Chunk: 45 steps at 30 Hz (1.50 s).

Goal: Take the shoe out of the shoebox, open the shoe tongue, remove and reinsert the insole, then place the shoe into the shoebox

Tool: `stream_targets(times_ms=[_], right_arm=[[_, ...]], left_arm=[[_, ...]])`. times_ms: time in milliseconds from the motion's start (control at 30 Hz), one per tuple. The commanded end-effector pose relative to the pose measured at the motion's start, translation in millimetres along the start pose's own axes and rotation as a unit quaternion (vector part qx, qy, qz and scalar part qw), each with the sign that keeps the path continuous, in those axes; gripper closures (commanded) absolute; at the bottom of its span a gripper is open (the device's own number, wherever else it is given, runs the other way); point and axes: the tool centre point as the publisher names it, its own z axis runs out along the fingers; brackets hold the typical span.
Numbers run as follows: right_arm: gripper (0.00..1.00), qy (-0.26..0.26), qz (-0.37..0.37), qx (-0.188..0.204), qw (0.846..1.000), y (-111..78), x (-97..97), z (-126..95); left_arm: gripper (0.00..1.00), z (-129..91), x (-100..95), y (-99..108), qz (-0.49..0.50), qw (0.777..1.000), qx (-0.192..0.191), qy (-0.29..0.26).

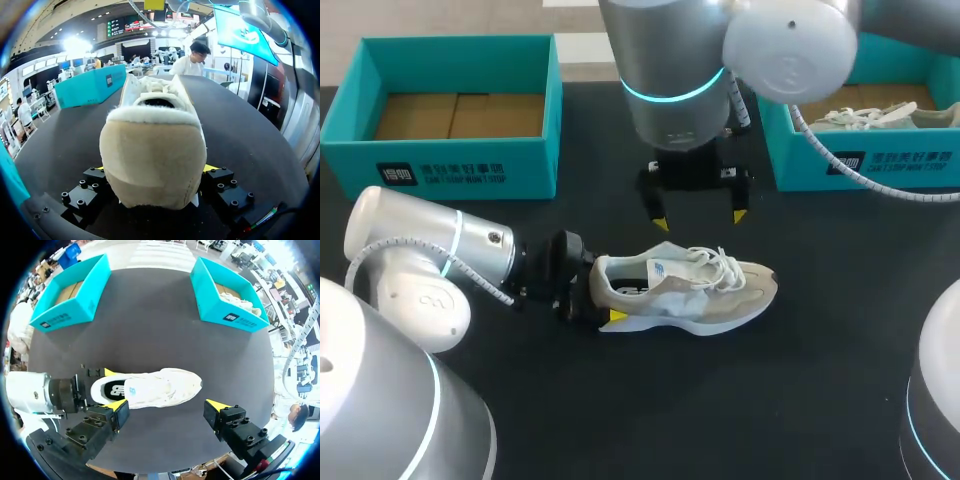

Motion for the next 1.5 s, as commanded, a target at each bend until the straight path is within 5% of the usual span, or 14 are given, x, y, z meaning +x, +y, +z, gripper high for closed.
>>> stream_targets(times_ms=[33, 367, 600, 1100, 1500], right_arm=[[0.00, -0.016, -0.006, 0.002, 1.000, 0.7, 7.1, 9], [0.00, 0.010, 0.008, -0.006, 1.000, -2.9, 49.1, 44], [0.00, 0.003, -0.001, 0.008, 1.000, -12.0, 61.7, 58], [0.00, -0.018, 0.014, 0.009, 1.000, -19.8, 68.7, 89], [0.00, -0.102, 0.014, 0.003, 0.995, -15.0, 64.6, 116]], left_arm=[[1.00, 3, -3.0, 4, 0.000, 1.000, -0.002, -0.001], [1.00, 3, -3.0, 4, 0.000, 1.000, -0.002, -0.001], [1.00, 3, -3.0, 4, 0.000, 1.000, -0.002, -0.001], [1.00, 3, -3.0, 4, 0.000, 1.000, -0.002, -0.001], [1.00, 3, -3.0, 4, 0.000, 1.000, -0.002, -0.001]])
